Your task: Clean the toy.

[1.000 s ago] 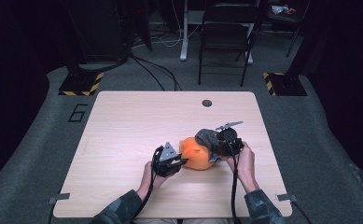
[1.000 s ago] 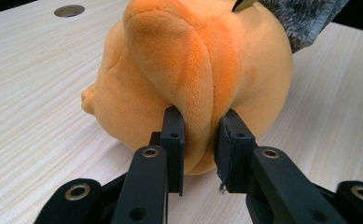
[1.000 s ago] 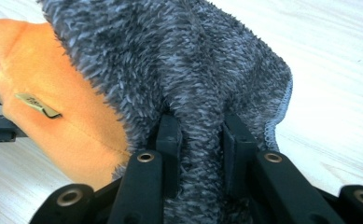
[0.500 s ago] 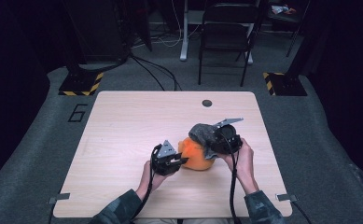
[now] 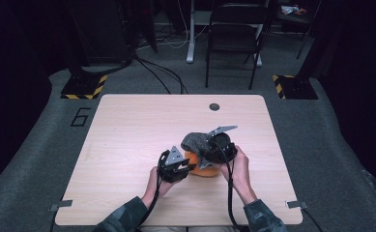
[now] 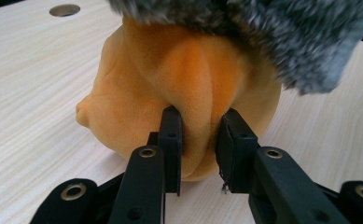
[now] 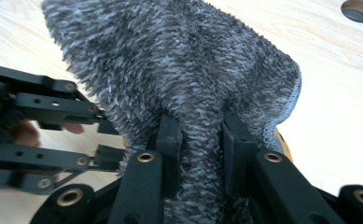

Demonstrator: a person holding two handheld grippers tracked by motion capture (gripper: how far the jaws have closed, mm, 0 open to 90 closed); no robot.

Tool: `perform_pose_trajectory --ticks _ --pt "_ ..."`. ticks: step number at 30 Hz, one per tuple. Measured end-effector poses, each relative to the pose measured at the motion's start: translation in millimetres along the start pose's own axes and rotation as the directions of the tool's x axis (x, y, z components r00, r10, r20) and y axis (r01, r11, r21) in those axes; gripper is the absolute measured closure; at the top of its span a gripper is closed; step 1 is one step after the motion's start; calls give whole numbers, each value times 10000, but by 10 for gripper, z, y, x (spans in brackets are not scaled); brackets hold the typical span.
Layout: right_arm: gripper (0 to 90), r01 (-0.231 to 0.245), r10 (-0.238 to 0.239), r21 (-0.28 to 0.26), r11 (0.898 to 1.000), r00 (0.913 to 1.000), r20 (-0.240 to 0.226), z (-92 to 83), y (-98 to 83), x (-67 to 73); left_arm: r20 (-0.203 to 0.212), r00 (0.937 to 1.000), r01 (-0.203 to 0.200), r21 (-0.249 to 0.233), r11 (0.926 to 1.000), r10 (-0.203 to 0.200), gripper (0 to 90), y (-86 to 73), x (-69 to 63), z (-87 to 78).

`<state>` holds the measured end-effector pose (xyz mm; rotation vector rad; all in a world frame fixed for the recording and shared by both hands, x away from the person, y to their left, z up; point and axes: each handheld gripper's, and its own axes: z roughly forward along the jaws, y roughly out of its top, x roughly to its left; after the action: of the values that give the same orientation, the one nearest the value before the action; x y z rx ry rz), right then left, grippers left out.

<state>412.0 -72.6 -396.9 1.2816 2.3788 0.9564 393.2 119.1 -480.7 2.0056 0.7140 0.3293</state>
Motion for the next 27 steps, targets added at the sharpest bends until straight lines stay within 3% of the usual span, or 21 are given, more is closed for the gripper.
perform_pose_trajectory --ticks 7,15,19,27 --pt "722 237 -244 224 9995 9991 340 63 -60 -56 69 9999 109 39 9999 -109 728 -19 35 18" --pt "721 -2 -19 483 9988 9991 425 49 -121 -177 162 9997 188 70 9998 -189 728 -31 56 23" --pt "720 -34 -15 711 9975 9976 687 48 -149 -236 202 9994 294 38 9996 -295 728 -35 68 23" --pt "720 -492 409 1037 9934 9959 805 66 -220 -380 258 9990 351 37 9994 -351 727 -39 80 22"
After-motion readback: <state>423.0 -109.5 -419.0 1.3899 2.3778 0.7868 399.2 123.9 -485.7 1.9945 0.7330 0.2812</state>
